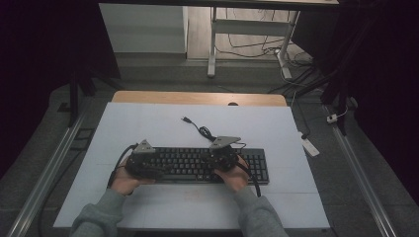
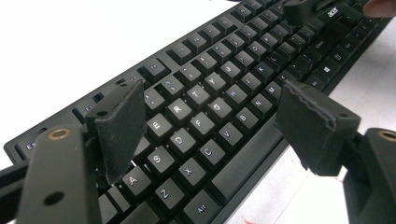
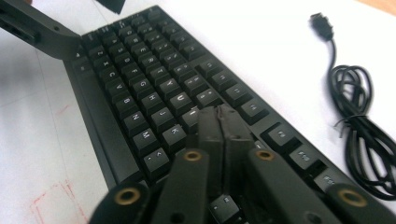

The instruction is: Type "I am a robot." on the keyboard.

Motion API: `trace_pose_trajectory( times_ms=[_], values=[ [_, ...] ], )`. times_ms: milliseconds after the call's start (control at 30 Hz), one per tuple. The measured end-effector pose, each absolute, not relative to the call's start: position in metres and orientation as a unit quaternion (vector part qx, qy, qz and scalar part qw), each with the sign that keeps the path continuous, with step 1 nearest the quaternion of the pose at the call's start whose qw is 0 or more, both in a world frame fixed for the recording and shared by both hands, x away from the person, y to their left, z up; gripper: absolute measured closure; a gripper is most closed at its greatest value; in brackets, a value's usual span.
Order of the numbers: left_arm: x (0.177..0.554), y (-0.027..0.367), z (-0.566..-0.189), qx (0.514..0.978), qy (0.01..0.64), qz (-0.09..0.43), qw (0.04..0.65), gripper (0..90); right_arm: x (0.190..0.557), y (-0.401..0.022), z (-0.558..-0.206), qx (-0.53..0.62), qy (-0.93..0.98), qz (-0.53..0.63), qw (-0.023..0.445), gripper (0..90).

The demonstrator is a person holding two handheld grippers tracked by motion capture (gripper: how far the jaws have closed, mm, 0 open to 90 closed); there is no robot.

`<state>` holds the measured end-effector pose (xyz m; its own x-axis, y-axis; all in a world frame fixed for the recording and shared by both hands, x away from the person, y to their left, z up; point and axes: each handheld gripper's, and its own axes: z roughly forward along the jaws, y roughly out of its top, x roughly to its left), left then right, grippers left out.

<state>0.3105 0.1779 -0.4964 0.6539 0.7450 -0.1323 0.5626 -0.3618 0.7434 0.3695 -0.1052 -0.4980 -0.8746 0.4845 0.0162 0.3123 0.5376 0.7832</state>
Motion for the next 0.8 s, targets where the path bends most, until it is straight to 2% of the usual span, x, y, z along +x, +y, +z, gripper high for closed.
trace_pose_trajectory(
  times_ms=[800],
  values=[
    [0.311, 0.179, -0.497, 0.820, 0.397, 0.113, 0.397, 24.7, 0.381, -0.082, -0.514, 0.231, 0.886, 0.392, 0.095, 89.5]
  ],
)
